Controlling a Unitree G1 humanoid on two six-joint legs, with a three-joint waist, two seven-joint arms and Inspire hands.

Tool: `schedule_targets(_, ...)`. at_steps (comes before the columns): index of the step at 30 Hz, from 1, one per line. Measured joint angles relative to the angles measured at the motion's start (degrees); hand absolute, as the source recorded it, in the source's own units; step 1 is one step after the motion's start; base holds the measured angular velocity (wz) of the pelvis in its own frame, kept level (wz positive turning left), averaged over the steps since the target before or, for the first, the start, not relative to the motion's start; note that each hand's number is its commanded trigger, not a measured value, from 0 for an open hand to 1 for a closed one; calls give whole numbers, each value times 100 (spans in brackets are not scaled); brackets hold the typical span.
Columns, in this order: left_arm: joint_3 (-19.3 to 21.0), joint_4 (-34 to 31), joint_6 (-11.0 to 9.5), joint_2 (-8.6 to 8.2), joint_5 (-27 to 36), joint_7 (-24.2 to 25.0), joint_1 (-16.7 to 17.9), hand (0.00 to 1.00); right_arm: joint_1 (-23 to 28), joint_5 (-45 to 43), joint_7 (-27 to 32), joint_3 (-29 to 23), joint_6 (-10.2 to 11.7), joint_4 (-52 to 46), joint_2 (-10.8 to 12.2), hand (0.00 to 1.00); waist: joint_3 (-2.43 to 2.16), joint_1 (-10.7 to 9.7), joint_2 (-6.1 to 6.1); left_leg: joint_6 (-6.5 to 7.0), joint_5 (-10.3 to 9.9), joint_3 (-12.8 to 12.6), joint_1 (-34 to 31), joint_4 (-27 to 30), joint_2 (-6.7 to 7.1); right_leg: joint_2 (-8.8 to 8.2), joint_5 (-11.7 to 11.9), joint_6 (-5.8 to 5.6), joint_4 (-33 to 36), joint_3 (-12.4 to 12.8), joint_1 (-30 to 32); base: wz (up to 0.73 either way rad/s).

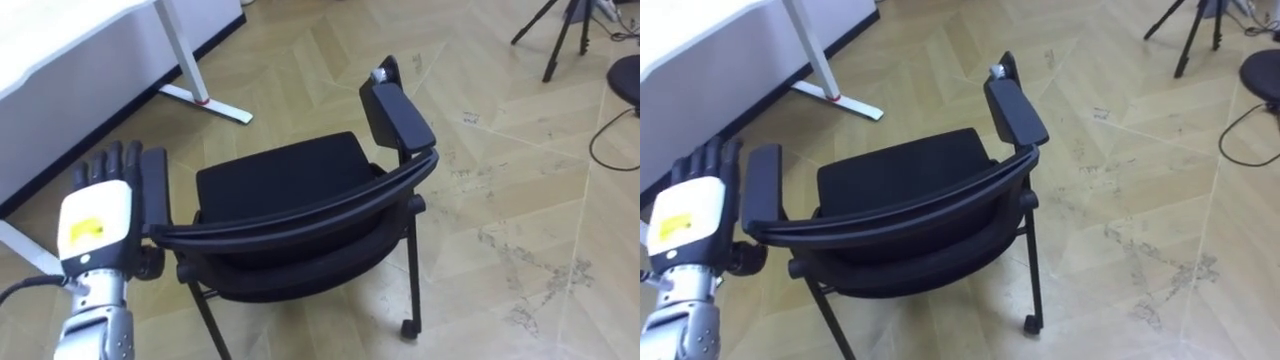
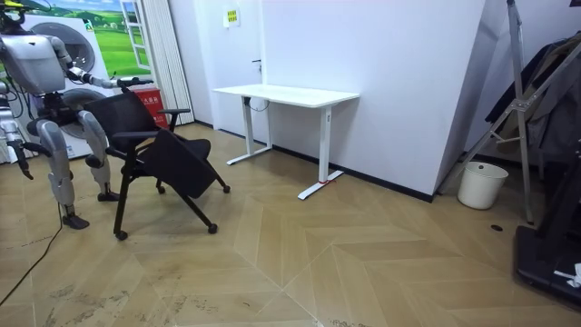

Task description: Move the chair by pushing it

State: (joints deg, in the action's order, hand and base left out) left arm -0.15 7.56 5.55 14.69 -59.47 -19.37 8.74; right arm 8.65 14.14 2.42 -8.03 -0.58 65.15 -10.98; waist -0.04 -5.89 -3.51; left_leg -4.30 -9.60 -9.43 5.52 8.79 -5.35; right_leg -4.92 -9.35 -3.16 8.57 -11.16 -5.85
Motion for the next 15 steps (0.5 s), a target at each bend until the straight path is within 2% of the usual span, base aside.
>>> schedule_targets(11, -113, -119, 213, 0, -28, 301, -1, 0, 39, 39, 57, 12, -32, 34, 1, 0, 14, -30, 11, 0, 0, 4, 13, 0, 0, 0, 0, 0, -1, 3, -3, 0)
schedule_targets(15, -285, -438, 301, -1, -19, 567, -2, 0, -5, 134, 54, 29, -49, 169, 4, 0, 37, -16, 9, 0, 0, 4, 16, 0, 1, 2, 0, 0, -9, 7, 26, 0)
